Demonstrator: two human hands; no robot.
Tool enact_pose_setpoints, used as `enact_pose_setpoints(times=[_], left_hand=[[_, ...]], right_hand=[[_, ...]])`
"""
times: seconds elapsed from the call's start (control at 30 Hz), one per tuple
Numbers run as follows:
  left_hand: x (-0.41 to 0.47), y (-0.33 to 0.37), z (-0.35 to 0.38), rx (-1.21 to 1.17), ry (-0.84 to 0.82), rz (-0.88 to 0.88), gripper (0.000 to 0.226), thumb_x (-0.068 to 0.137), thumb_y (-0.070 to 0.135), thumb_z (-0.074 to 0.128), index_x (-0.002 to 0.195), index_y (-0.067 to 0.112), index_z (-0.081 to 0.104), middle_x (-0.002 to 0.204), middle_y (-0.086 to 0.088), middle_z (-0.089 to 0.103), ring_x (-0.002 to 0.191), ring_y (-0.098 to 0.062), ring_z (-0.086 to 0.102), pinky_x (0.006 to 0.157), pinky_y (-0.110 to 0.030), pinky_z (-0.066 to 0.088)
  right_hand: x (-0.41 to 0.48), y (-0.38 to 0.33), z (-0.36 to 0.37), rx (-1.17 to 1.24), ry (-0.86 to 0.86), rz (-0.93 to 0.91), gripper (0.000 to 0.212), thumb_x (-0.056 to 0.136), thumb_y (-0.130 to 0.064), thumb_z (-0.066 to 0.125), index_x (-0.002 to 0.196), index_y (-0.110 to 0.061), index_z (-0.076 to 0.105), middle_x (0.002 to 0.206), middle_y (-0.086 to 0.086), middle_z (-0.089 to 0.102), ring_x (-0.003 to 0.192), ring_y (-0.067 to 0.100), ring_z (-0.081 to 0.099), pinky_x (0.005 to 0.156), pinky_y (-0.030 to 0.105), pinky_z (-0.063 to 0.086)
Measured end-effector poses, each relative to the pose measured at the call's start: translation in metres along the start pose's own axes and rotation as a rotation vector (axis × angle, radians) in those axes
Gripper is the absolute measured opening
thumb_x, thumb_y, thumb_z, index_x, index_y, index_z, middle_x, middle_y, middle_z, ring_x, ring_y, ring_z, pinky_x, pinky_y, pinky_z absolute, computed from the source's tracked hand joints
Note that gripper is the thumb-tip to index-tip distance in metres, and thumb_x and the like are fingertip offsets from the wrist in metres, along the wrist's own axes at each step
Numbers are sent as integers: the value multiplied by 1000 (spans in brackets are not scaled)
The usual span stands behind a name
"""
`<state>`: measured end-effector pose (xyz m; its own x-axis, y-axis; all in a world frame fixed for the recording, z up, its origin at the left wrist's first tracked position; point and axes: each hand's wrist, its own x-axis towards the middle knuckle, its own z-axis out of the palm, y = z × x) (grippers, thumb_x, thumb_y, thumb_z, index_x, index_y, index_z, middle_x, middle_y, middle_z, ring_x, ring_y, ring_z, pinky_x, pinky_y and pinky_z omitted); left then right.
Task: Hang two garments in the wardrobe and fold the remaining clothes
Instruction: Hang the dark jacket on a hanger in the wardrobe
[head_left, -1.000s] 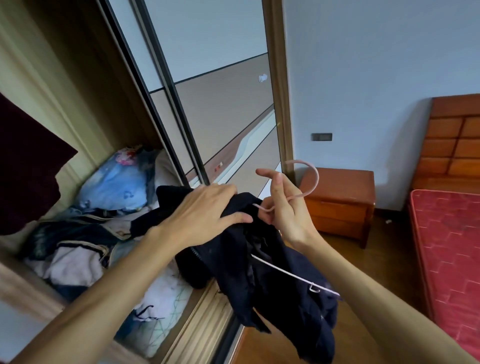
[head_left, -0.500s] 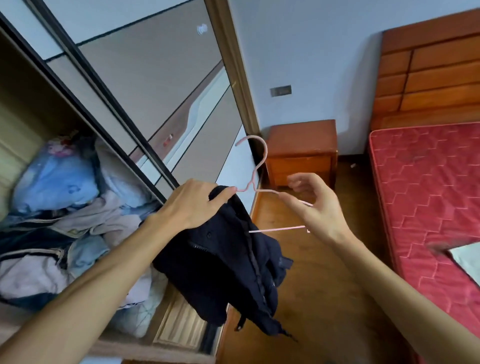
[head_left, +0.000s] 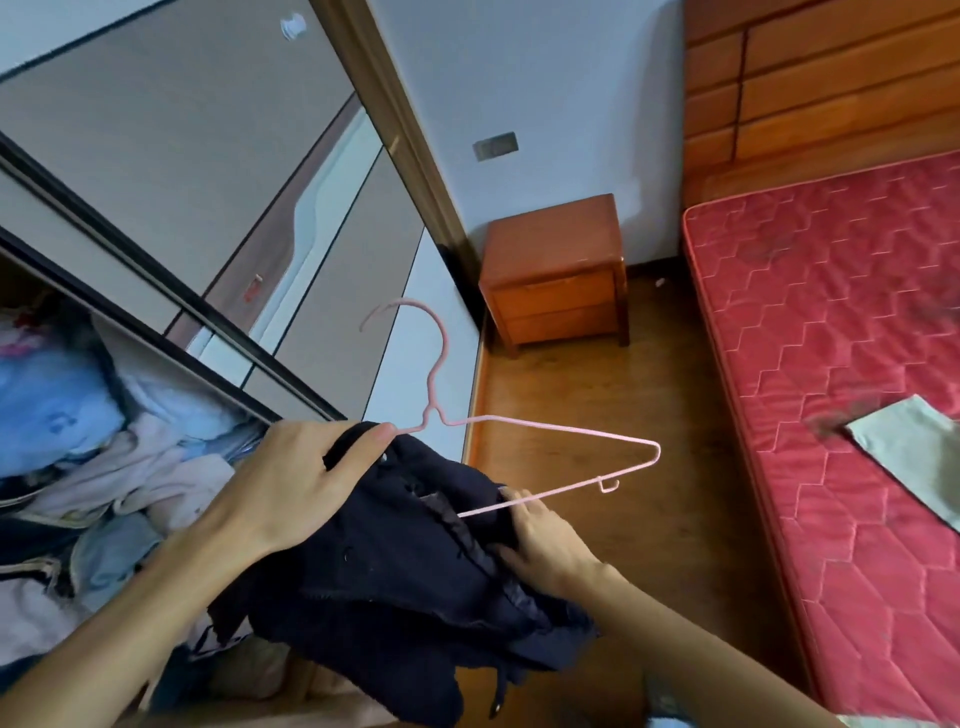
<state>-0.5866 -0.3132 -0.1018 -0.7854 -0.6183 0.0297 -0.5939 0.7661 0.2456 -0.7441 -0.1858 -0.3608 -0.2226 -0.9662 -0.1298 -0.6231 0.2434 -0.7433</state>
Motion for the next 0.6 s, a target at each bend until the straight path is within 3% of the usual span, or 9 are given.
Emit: enact_pose_setpoints(times=[0.07, 0.13, 0.23, 0.3, 0.37, 0.43, 0.5, 0.6], left_hand=[[-9, 1, -6, -31, 41, 13, 61, 89, 78, 31, 80, 33, 72, 68, 6, 71, 65, -12, 66, 65, -38, 54], [-16, 2, -12, -28, 90, 44, 50, 92, 71, 34, 71, 40, 67, 66, 19, 67, 61, -6, 63, 58, -21, 46], [-28, -8, -19, 25, 131, 80, 40, 95, 65, 33, 68, 50, 58, 66, 26, 63, 59, -5, 59, 54, -21, 41], [-36, -21, -22, 27, 145, 66, 36, 95, 67, 30, 73, 55, 57, 67, 27, 61, 59, -1, 57, 53, -21, 38], [-42, -27, -19, 28, 169, 58, 35, 95, 69, 27, 90, 52, 58, 67, 29, 59, 59, 0, 55, 51, -21, 35], [-43, -27, -14, 36, 150, 91, 18, 98, 60, 30, 105, 46, 39, 64, 33, 55, 56, 6, 52, 48, -18, 30], [-43, -30, -13, 19, 158, 97, 15, 98, 59, 30, 103, 45, 34, 55, 22, 53, 52, 4, 49, 45, -23, 30], [-43, -42, -18, -6, 207, 71, 25, 97, 62, 30, 89, 61, 53, 44, 7, 39, 46, -10, 47, 45, -30, 34]], right_hand=[[8, -5, 9, -61, 5, 4, 67, 87, -37, 62, 144, -17, 34, 144, 6, 43, 116, 37, 56, 90, 42, 48], [15, -12, 11, -98, 33, -21, 55, 89, -30, 60, 138, -17, 40, 139, 6, 45, 109, 37, 59, 82, 43, 52], [23, -6, -7, -39, 92, -47, 54, 91, -17, 57, 140, -15, 35, 133, 10, 47, 102, 41, 60, 73, 44, 50], [24, 8, -33, 34, 168, -31, 60, 89, -15, 61, 141, -15, 31, 131, 12, 47, 98, 40, 60, 76, 49, 51], [25, 18, -67, 104, 247, -46, 40, 87, -14, 61, 122, -17, 43, 123, 8, 52, 89, 33, 60, 77, 47, 52], [30, 23, -99, 94, 236, -103, 22, 88, -13, 61, 107, -14, 51, 100, 1, 62, 80, 25, 60, 72, 40, 50], [38, 20, -127, 68, 150, -148, 13, 92, -22, 66, 98, -14, 58, 79, -1, 66, 69, 21, 60, 64, 41, 50], [46, 4, -168, 30, 31, -185, 31, 89, -47, 69, 83, -16, 65, 69, 1, 65, 65, 19, 60, 62, 42, 50]])
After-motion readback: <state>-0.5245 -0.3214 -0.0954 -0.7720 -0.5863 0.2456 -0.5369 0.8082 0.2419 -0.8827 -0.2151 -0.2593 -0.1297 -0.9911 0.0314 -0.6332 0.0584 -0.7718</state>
